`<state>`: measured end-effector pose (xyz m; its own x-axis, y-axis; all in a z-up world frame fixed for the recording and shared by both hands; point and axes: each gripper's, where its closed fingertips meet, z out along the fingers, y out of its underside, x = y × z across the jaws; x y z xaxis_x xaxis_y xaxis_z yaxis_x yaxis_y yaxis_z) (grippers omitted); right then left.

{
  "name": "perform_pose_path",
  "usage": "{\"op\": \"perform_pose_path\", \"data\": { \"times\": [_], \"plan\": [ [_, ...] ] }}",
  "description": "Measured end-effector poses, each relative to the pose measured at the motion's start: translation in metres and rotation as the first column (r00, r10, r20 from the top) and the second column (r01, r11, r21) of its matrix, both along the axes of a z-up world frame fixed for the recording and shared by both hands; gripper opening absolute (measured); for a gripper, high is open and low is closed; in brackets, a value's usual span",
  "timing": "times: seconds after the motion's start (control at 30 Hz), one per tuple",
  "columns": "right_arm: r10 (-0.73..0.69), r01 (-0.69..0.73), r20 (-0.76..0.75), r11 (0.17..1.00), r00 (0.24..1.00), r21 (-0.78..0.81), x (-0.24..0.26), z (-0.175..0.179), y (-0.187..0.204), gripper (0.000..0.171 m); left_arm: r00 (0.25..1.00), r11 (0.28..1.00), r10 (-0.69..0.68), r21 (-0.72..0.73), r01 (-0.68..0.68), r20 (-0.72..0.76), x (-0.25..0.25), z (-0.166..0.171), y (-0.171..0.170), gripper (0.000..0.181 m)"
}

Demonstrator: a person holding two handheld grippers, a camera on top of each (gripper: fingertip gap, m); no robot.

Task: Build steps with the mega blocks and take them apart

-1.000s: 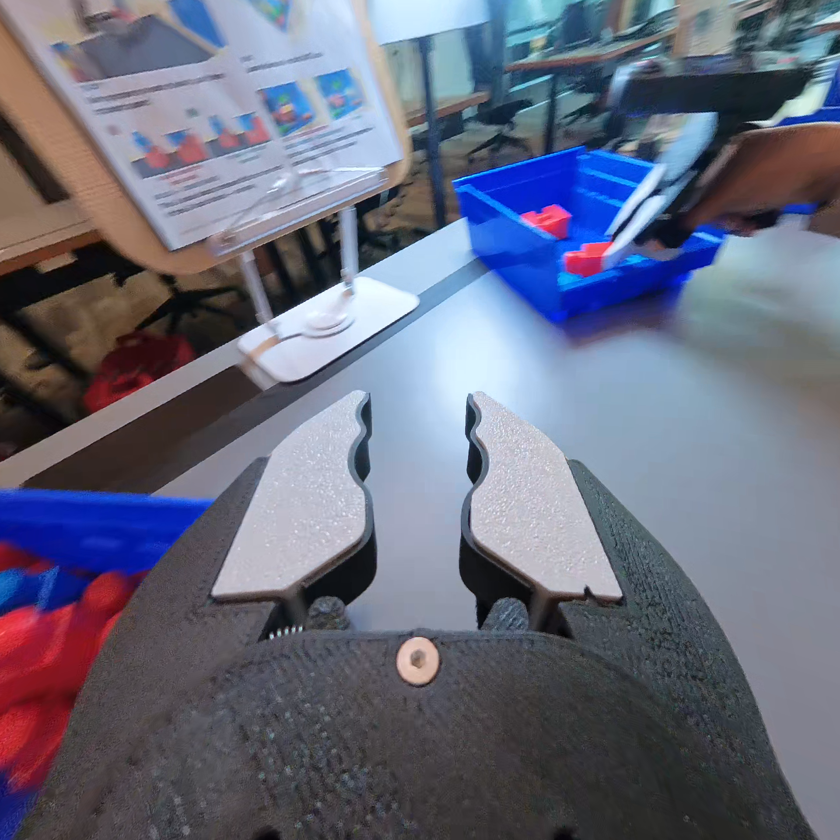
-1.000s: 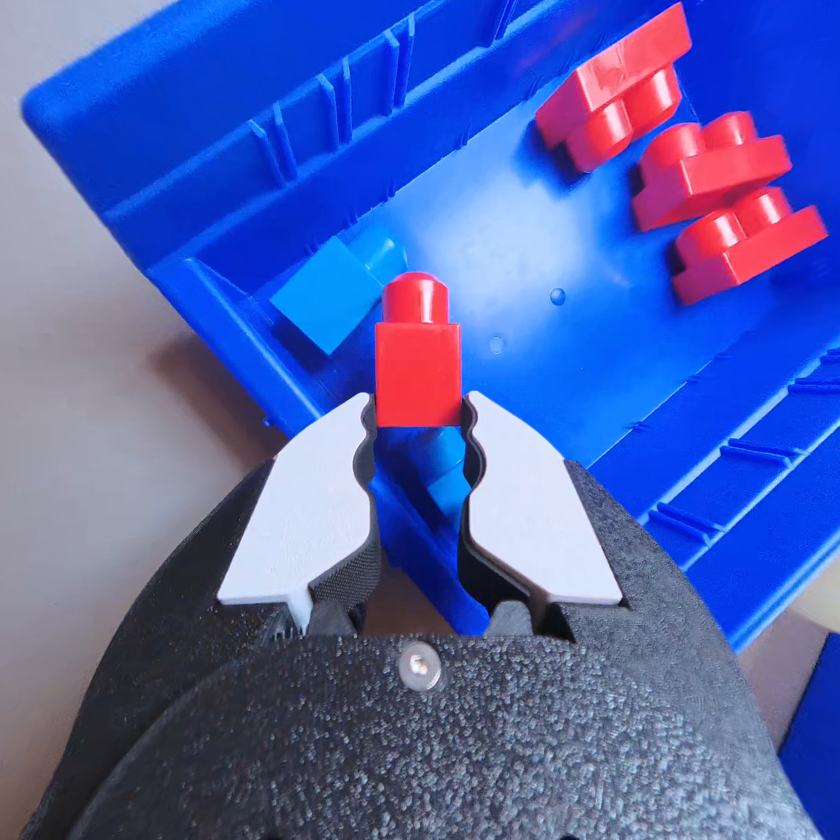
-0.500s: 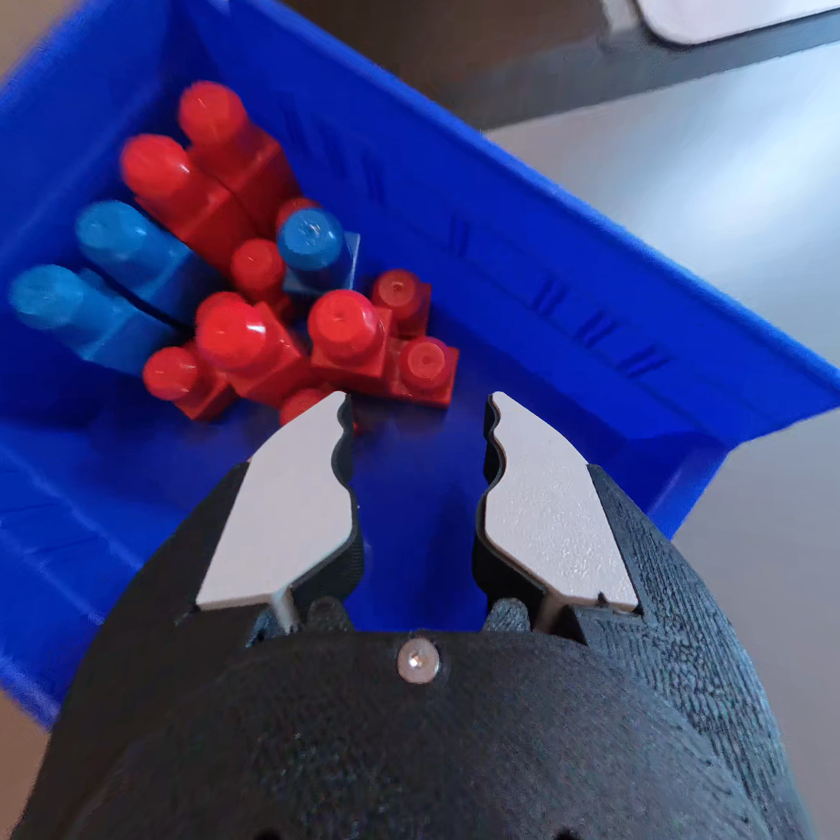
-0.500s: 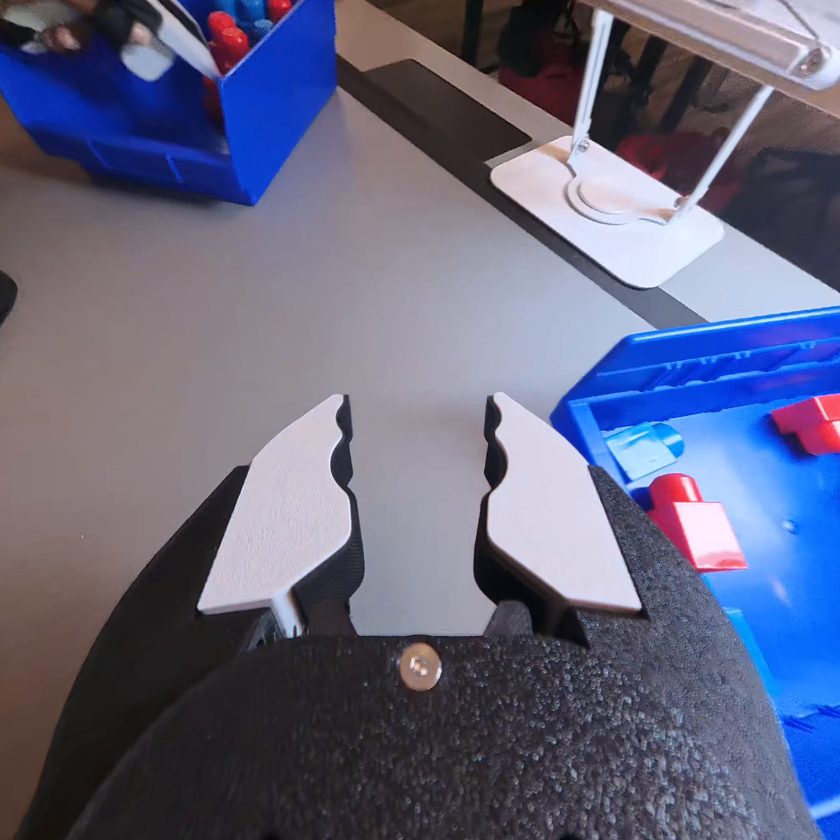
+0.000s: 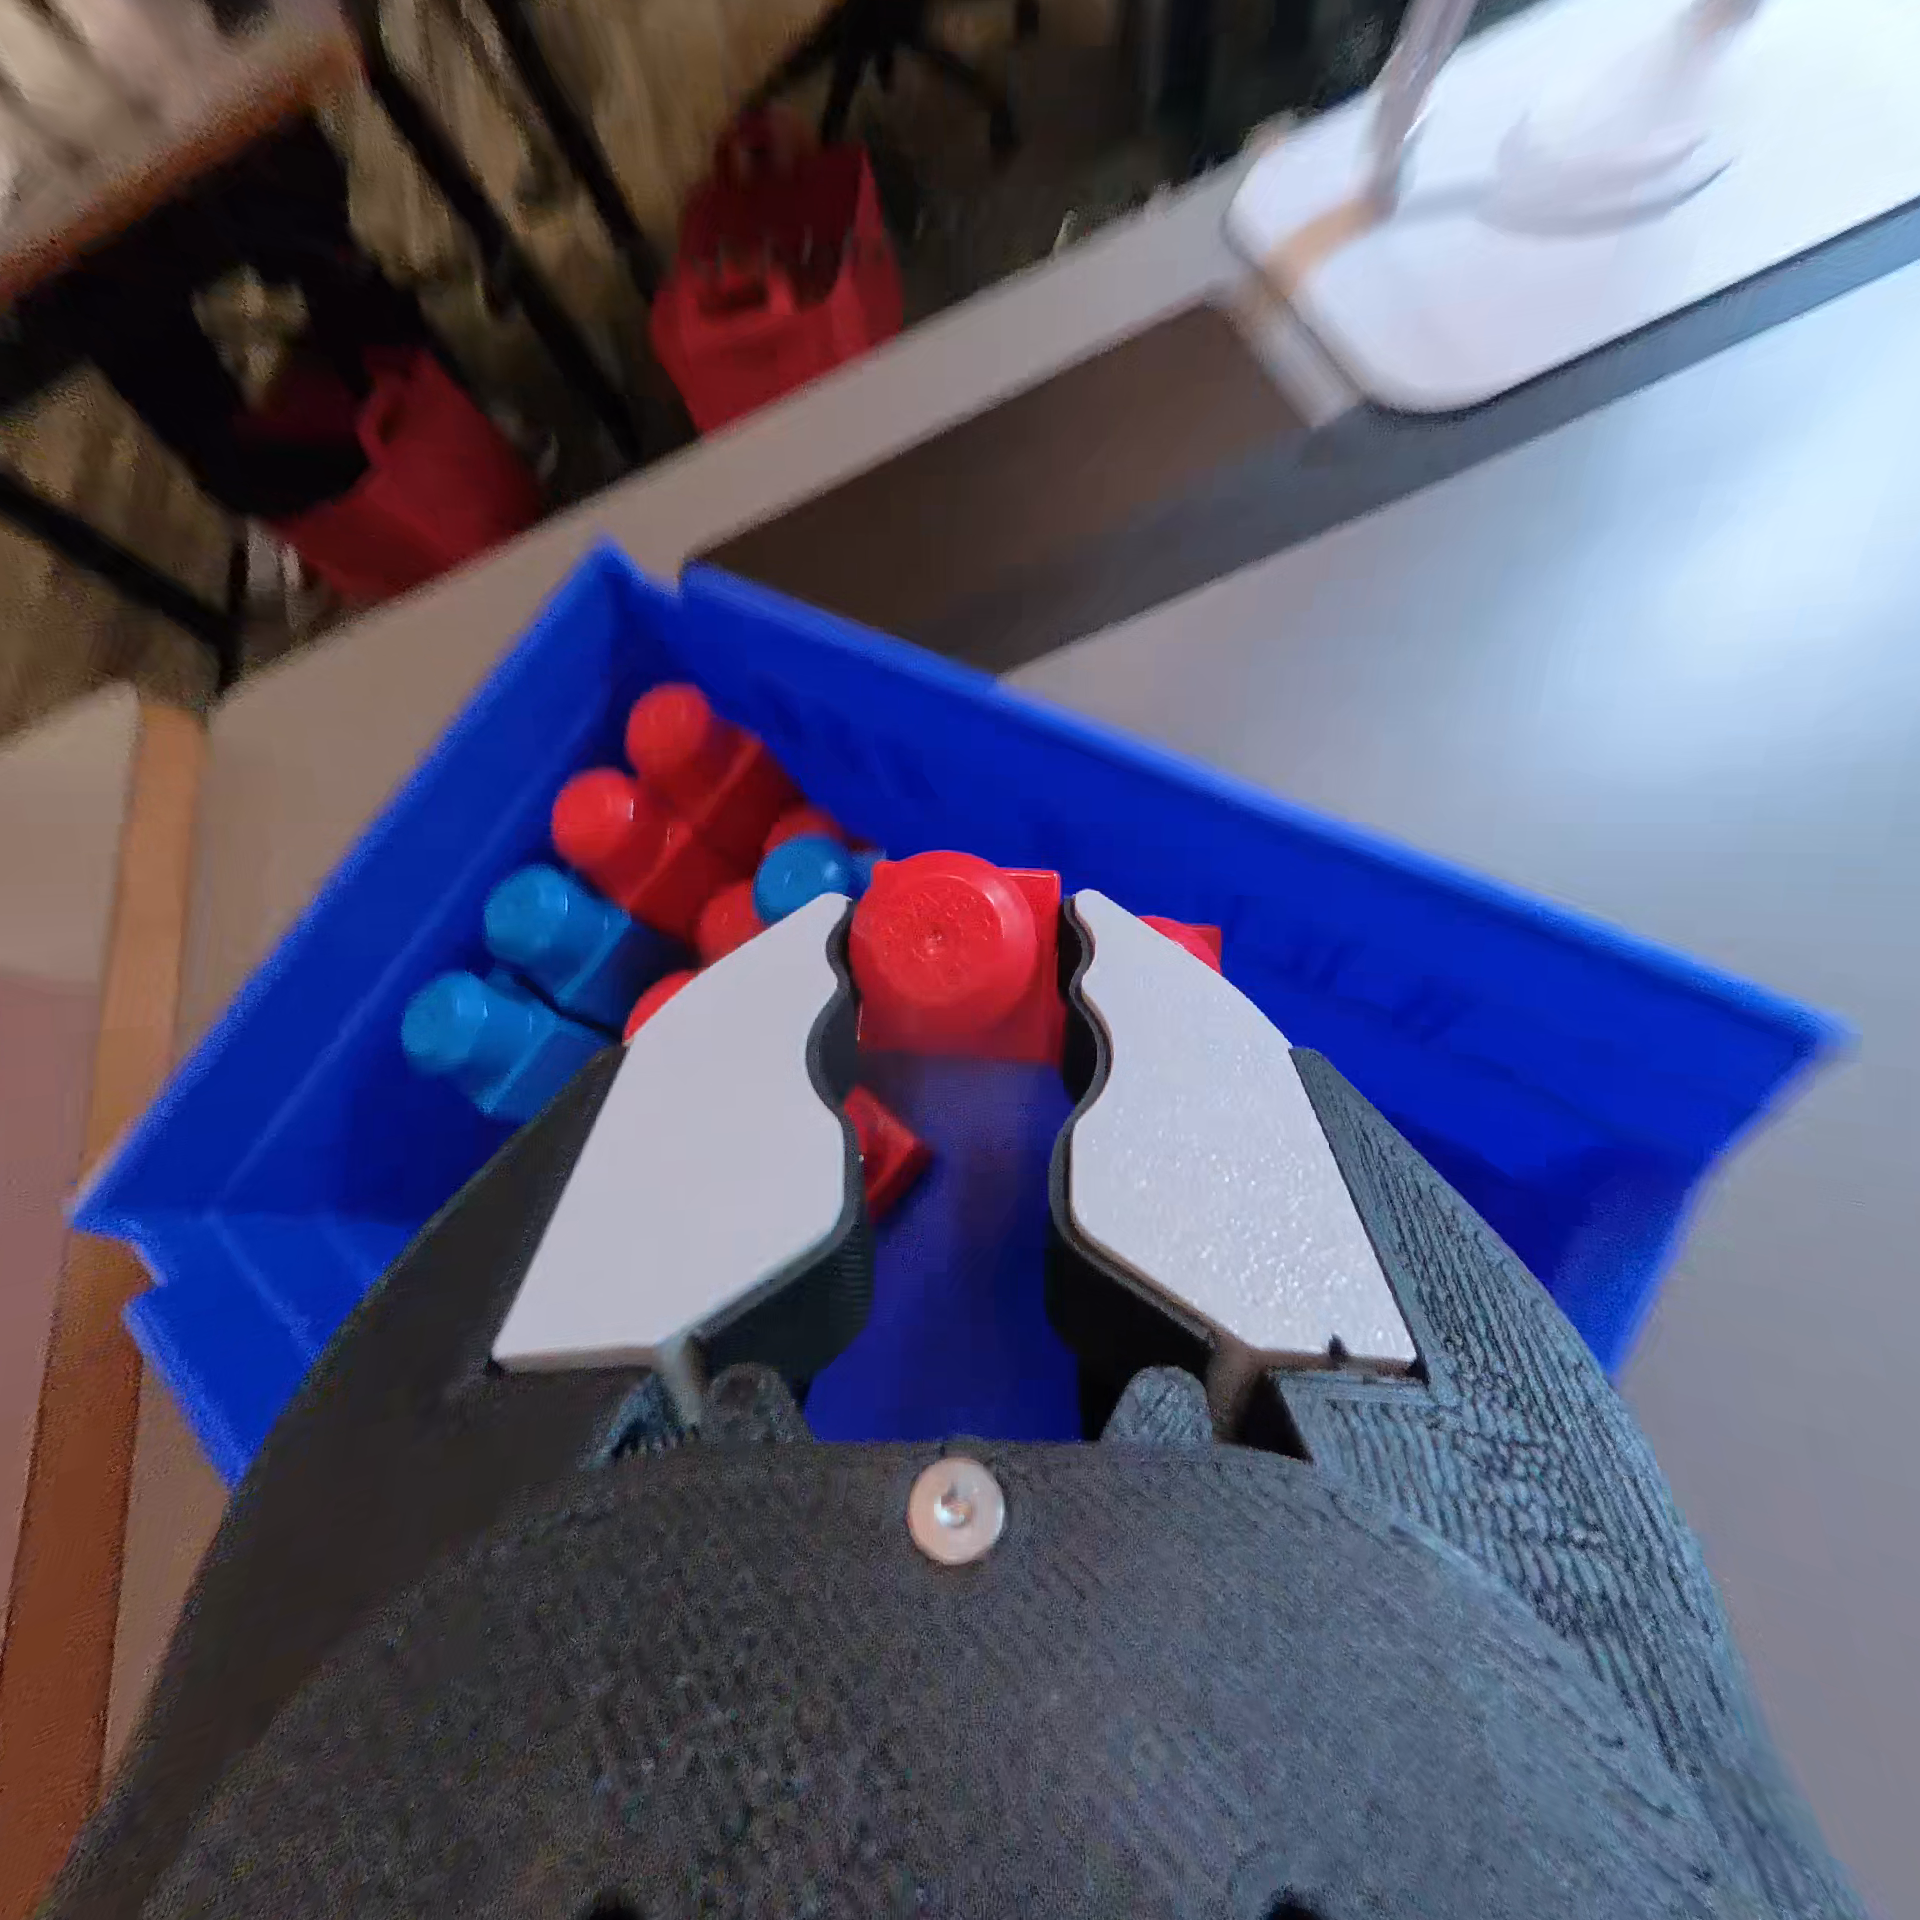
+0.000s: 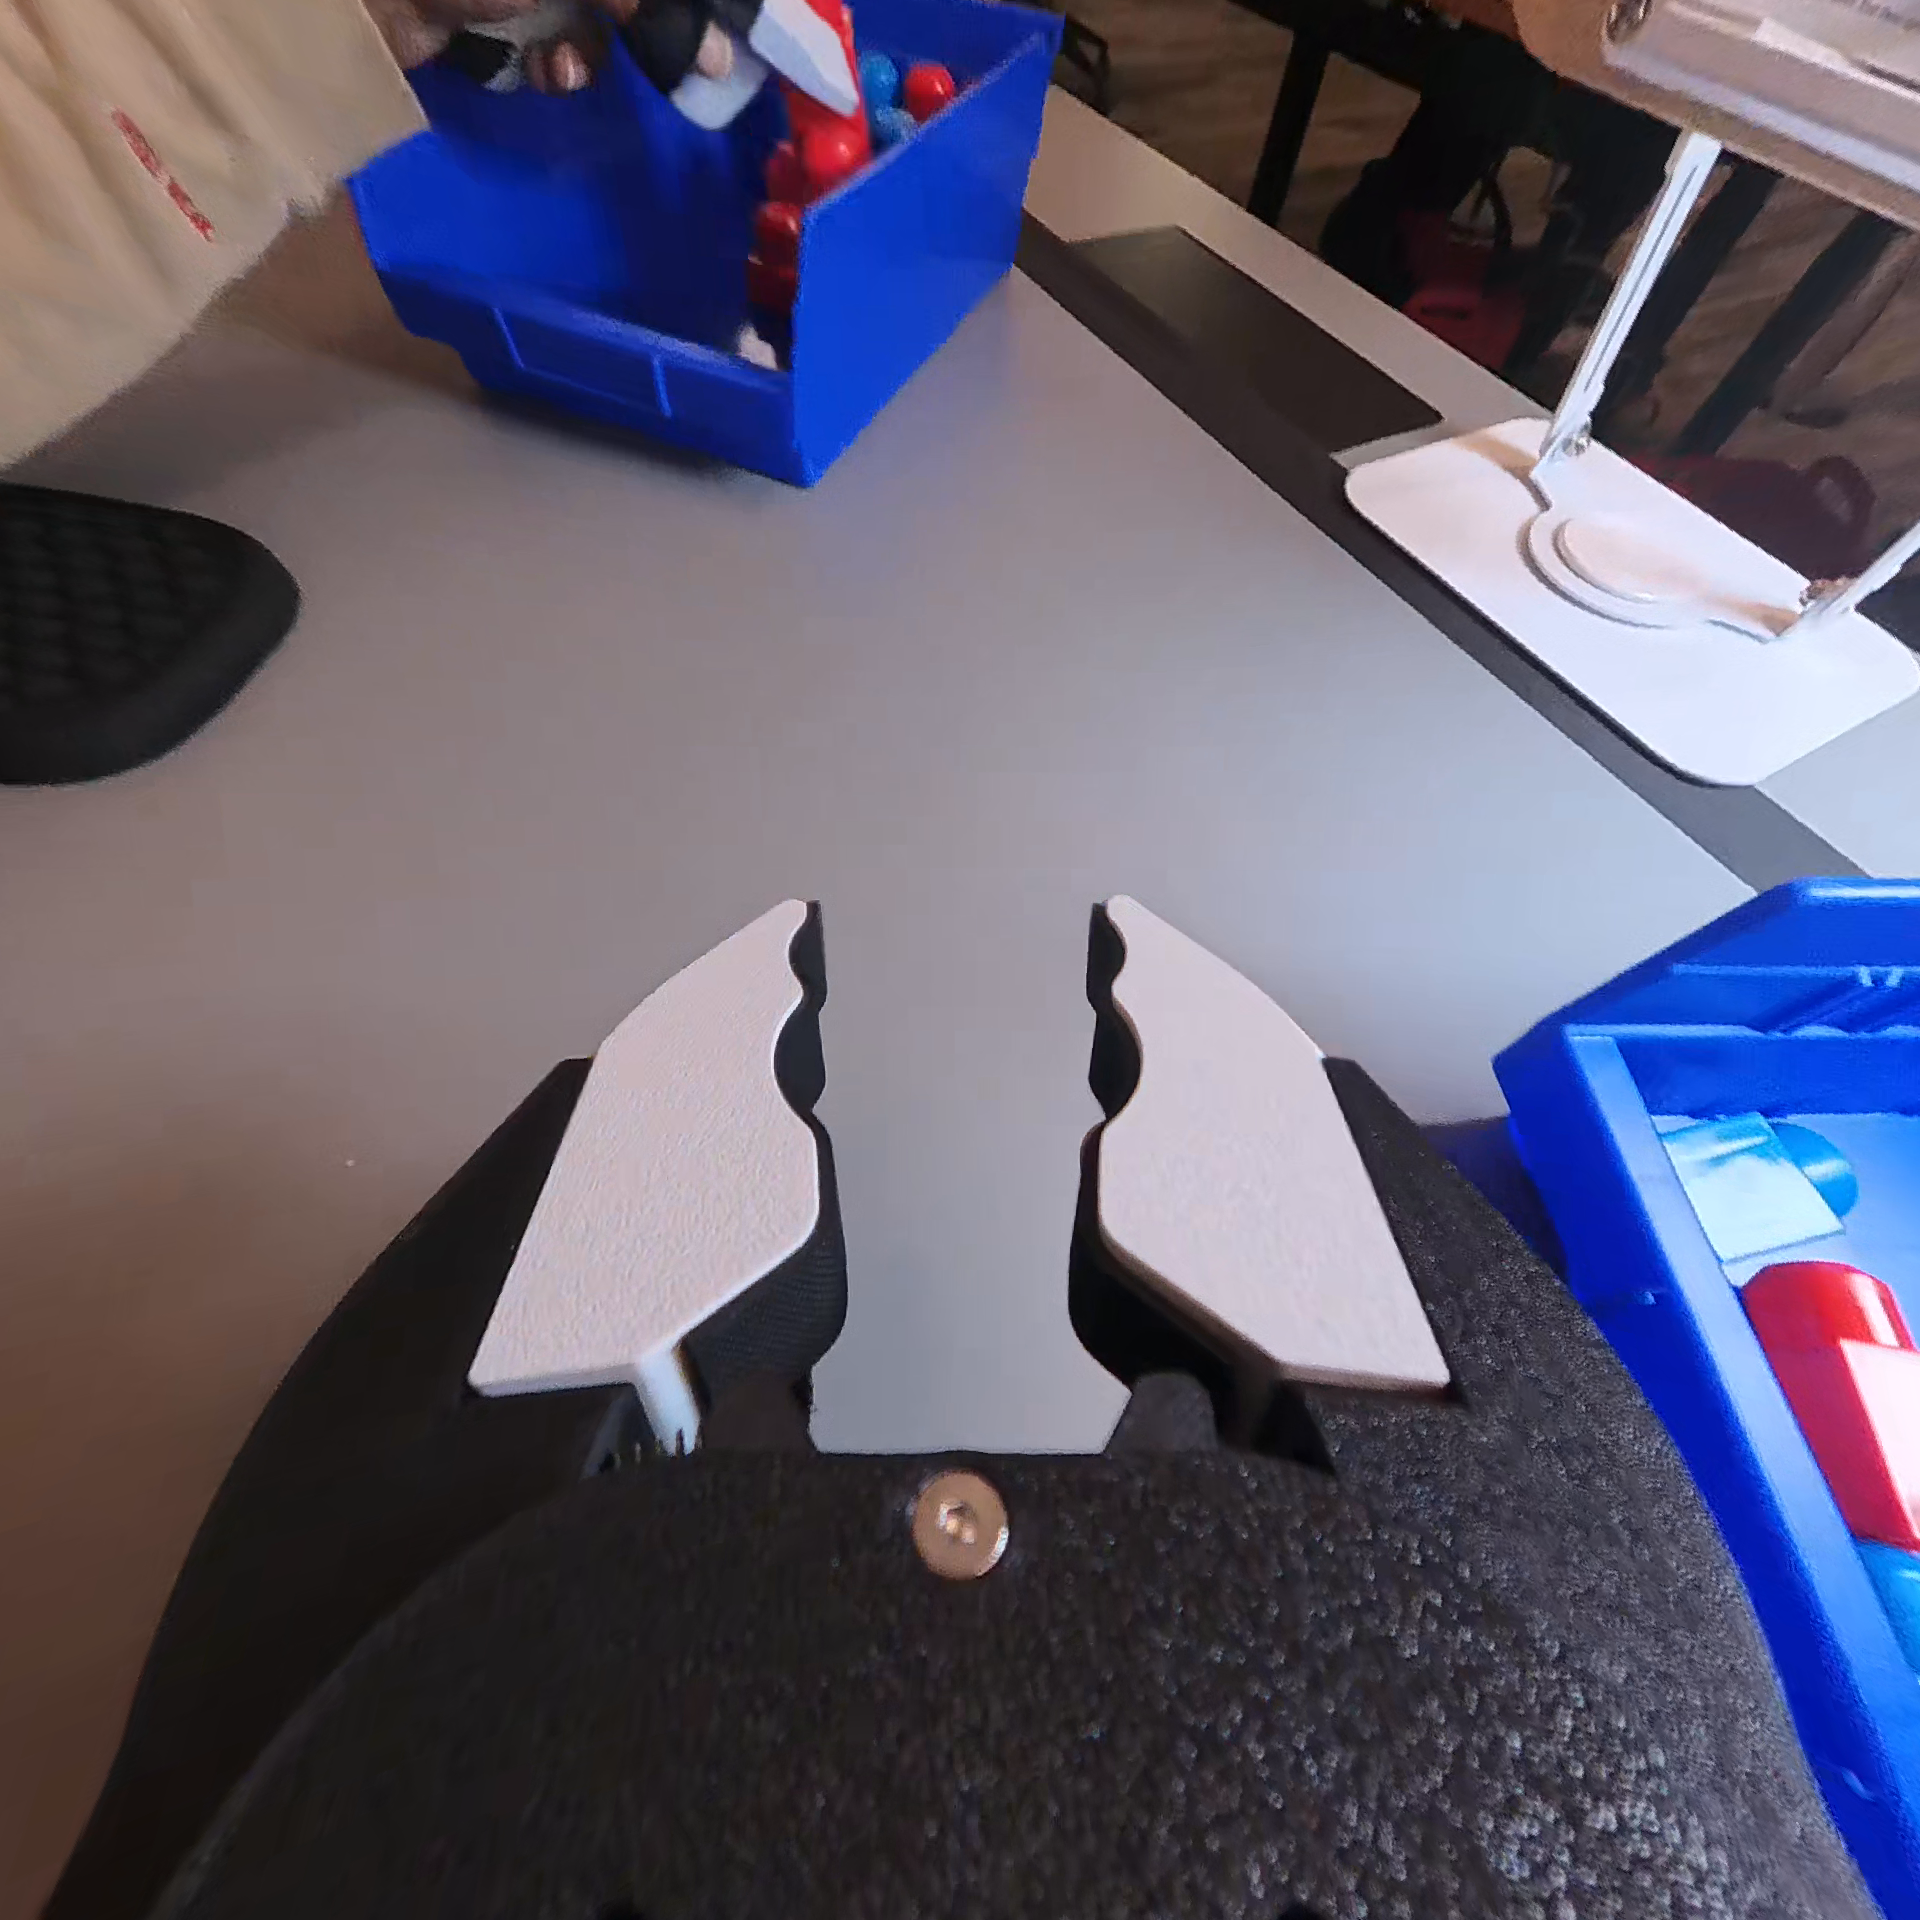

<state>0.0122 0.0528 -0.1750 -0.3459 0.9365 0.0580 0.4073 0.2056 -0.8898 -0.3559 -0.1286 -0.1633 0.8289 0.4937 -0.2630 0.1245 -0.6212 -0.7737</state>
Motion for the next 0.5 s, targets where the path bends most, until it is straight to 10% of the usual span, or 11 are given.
{"op": "perform_pose_path", "data": {
  "times": [0.1,0.27,0.5],
  "plan": [
    [0.040,-0.041,-0.065,0.999,0.997,-0.019,-0.003,0.011,-0.011,0.049,0.976,0.959,-0.207,0.184,0.215,-0.066,0.059,0.053,0.022,0.036],
    [0.031,-0.002,-0.238,0.993,0.971,0.120,-0.014,0.033,-0.029,0.060,0.830,0.696,-0.557,0.562,0.448,0.029,0.189,0.100,0.063,0.036],
    [0.018,0.219,-0.479,0.874,0.878,0.434,-0.024,0.046,-0.065,0.050,0.626,0.580,-0.726,0.742,0.337,0.283,0.314,0.056,0.116,0.036]
  ]
}}
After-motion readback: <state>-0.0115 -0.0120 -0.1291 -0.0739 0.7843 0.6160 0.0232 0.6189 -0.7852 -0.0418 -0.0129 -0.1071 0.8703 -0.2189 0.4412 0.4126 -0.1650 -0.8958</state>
